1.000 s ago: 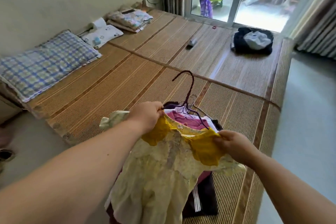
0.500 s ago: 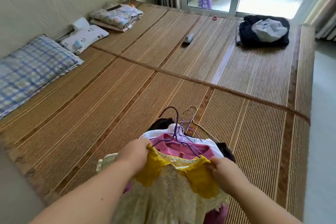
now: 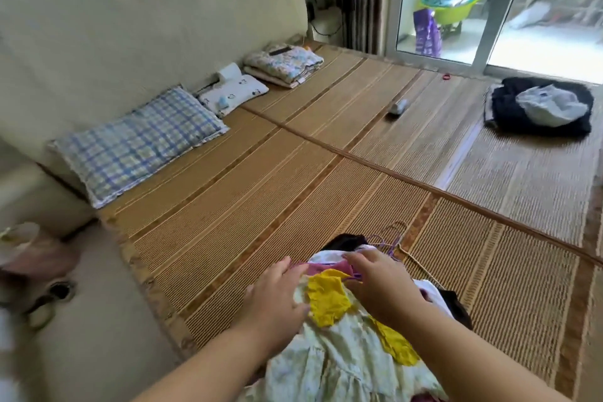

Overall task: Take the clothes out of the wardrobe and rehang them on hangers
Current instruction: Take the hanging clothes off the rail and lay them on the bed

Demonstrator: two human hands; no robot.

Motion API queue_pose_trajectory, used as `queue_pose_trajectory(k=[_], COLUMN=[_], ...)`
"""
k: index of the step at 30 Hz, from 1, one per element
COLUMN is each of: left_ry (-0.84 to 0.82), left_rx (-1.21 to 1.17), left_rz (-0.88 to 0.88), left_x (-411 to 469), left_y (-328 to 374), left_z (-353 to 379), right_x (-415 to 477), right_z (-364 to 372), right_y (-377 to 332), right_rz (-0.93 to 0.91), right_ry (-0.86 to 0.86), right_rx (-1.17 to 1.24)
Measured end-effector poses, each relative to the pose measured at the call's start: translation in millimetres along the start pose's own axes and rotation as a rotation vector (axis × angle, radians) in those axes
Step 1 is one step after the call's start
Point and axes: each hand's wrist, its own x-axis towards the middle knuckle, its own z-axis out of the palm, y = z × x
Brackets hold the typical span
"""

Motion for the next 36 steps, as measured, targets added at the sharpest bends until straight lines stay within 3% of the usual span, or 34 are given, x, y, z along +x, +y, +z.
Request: queue_pose_trajectory(k=[8, 12, 17, 27, 36], left_ry=[0.394, 0.615, 0.772, 1.029, 1.181], left_rx=[0.090, 0.188, 0.285, 0.430, 0.694], left_rz=[-0.125, -0.258, -0.461, -0.812, -1.105], left_x=[-153.2, -253.2, -381.0, -583.5, -673.5], left_y=[-83.5, -138.4, -196.0, -251.0, -266.1], left_z=[-156.0, -213.3, -257.0, -304.1, -349.7], right_x=[-20.2, -53.6, -110.9, -215.5, -260.5], right_z=[-80.9, -91.0, -83.4, -58.4, -57.4], right_y=[-243.7, -369.3, -507.4, -701.9, -842.8], right_rz=[-0.599, -0.856, -1.094, -1.459, -1.772], right_ry=[0.129, 0.160, 0.171, 0.152, 0.142], right_rx=[-0.068, -0.044, 0.034, 0.120, 0.280])
